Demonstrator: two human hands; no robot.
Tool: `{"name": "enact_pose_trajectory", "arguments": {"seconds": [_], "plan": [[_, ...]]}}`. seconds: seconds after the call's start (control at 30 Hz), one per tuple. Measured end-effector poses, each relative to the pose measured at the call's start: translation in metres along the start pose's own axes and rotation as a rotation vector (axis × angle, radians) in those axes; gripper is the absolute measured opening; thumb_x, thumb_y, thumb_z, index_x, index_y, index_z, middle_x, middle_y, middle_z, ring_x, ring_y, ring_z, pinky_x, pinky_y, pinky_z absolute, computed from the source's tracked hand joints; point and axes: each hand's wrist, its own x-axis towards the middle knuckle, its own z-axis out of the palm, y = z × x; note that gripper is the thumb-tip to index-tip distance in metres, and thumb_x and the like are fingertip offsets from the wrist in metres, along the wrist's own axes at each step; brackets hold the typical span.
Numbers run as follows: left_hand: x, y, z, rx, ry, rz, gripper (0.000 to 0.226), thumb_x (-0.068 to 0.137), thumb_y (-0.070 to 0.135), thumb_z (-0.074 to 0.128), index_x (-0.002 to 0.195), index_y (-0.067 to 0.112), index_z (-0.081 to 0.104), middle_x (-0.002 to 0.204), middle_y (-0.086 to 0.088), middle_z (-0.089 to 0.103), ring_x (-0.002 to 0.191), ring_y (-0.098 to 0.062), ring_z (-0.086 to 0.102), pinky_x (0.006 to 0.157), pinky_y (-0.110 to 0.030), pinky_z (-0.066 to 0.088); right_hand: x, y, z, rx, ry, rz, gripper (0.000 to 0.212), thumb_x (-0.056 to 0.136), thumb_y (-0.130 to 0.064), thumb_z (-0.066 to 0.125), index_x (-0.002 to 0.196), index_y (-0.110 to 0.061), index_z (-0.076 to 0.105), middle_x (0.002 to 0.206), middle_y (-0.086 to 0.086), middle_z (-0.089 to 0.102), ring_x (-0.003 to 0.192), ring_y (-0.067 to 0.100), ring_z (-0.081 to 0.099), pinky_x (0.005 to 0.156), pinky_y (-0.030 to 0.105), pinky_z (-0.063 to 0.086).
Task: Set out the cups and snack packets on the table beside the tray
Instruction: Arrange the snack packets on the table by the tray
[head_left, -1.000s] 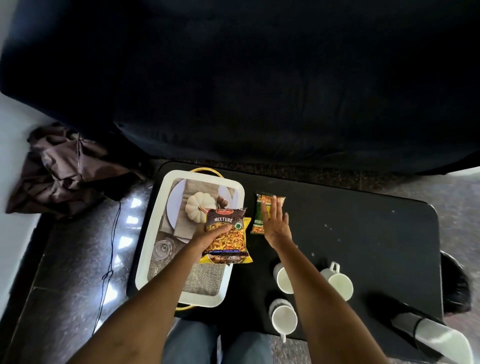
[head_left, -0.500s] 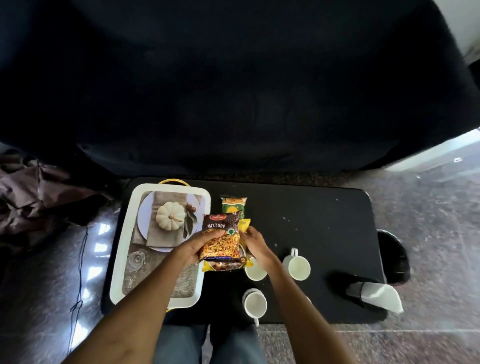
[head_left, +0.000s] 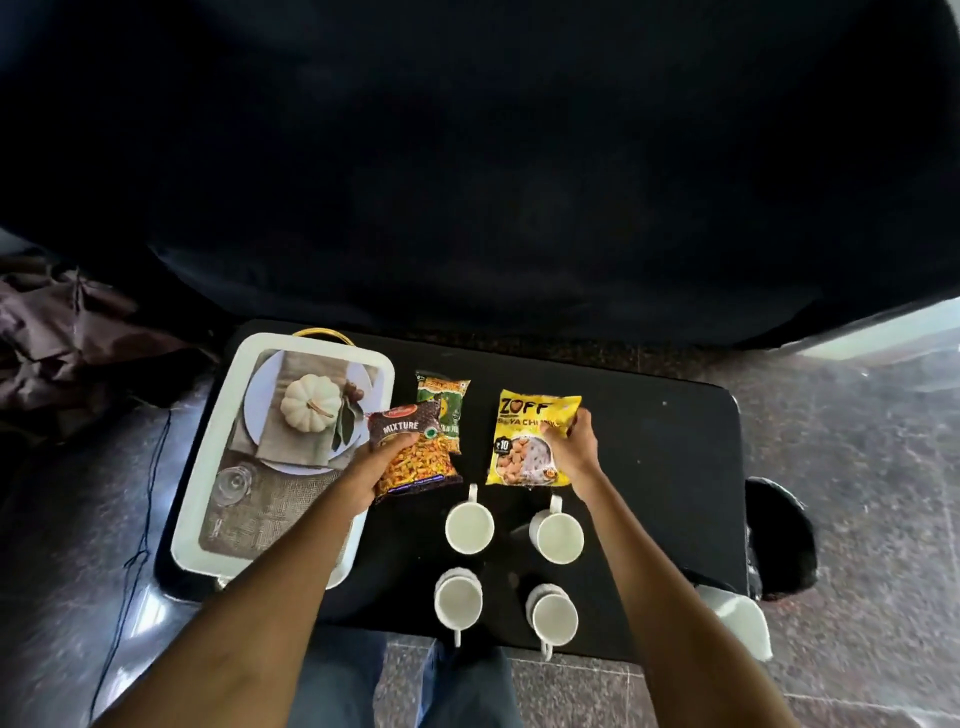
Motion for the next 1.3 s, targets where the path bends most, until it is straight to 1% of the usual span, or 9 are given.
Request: {"name": "enact_pose_trajectory", "arguments": {"seconds": [0.1,0.2,0.33,0.8,0.97,1.07,1.13,1.2,1.3], "plan": [[0.012,-0.01,0.001,-0.029,0.097,0.022,0.046,0.083,0.018,0.069,0.125,0.008,0.053,0.113,-0.016,0.066,0.098,-0.026,0.065,0.087,-0.036,0.051,0.014,0.008,0.009,-0.092,-0.031,-0.059,0.065,0.091,-0.022,0.058,0.143,-0.01,0.021,0.14,0.017,0.045,0.129,0.035,0.046,0.091,0.041,0.047],[0.022,-0.016,0.008,-0.036,0.094,0.017,0.039,0.083,0.017,0.069,0.12,0.011,0.056,0.111,-0.014,0.067,0.089,-0.024,0.067,0.085,-0.035,0.051,0.02,0.017,0.021,-0.546,-0.057,-0.234,0.091,0.09,-0.028,0.061,0.151,-0.016,-0.005,0.158,0.021,0.005,0.147,0.037,0.007,0.108,0.053,0.036],[0.037,-0.017,0.02,-0.031,0.138,0.018,0.048,0.081,0.021,0.072,0.125,0.01,0.054,0.119,-0.015,0.065,0.105,-0.027,0.064,0.091,-0.036,0.05,0.022,0.025,0.037,-0.991,-0.126,-0.48,0.085,0.091,-0.034,0.056,0.151,-0.017,-0.001,0.158,0.022,-0.006,0.147,0.039,-0.004,0.113,0.06,0.026],[0.066,-0.008,0.033,-0.012,0.001,0.006,0.048,0.083,0.022,0.069,0.128,0.014,0.053,0.118,-0.011,0.066,0.11,-0.028,0.062,0.099,-0.038,0.048,0.052,0.039,0.051,-1.201,-0.227,-0.43,0.08,0.092,-0.051,0.044,0.148,-0.035,-0.011,0.154,0.019,-0.027,0.143,0.038,-0.022,0.11,0.068,0.009],[0.052,0.001,0.038,0.024,-0.027,-0.001,0.047,0.081,0.024,0.071,0.124,0.015,0.055,0.117,-0.011,0.067,0.113,-0.03,0.062,0.104,-0.043,0.046,0.036,0.023,0.042,-0.859,-0.108,-0.427,0.072,0.096,-0.042,0.043,0.15,-0.031,-0.003,0.157,0.021,-0.014,0.146,0.038,-0.014,0.112,0.066,0.006],[0.042,0.003,0.047,0.088,-0.041,0.014,0.047,0.079,0.026,0.074,0.122,0.015,0.057,0.12,-0.013,0.066,0.113,-0.031,0.062,0.105,-0.046,0.045,0.022,0.017,0.029,-0.431,0.057,-0.376,0.062,0.097,-0.041,0.042,0.149,-0.015,0.02,0.151,0.019,0.032,0.14,0.032,0.033,0.111,0.05,0.034],[0.035,0.003,0.061,0.128,-0.056,0.021,0.04,0.078,0.024,0.074,0.114,0.018,0.059,0.114,-0.012,0.069,0.108,-0.031,0.064,0.097,-0.041,0.05,0.011,0.008,0.02,-0.142,-0.032,-0.238,0.056,0.093,-0.045,0.051,0.137,-0.012,0.041,0.125,0.017,0.062,0.101,0.022,0.066,0.087,0.038,0.056],[0.03,0.003,0.076,0.151,-0.091,0.034,0.041,0.079,0.023,0.074,0.116,0.015,0.059,0.104,-0.008,0.071,0.102,-0.029,0.067,0.088,-0.037,0.053,0.0,-0.003,0.018,0.043,-0.227,-0.117,0.058,0.088,-0.045,0.059,0.132,-0.01,0.045,0.113,0.015,0.068,0.075,0.01,0.065,0.063,0.021,0.058],[0.029,-0.004,0.105,0.154,-0.139,0.035,0.053,0.082,0.027,0.07,0.129,0.009,0.053,0.116,-0.013,0.067,0.114,-0.032,0.061,0.102,-0.045,0.047,-0.001,0.0,0.015,0.02,-0.358,-0.097,0.064,0.084,-0.036,0.068,0.136,-0.011,0.041,0.114,0.006,0.064,0.088,0.011,0.063,0.074,0.021,0.054]]}}
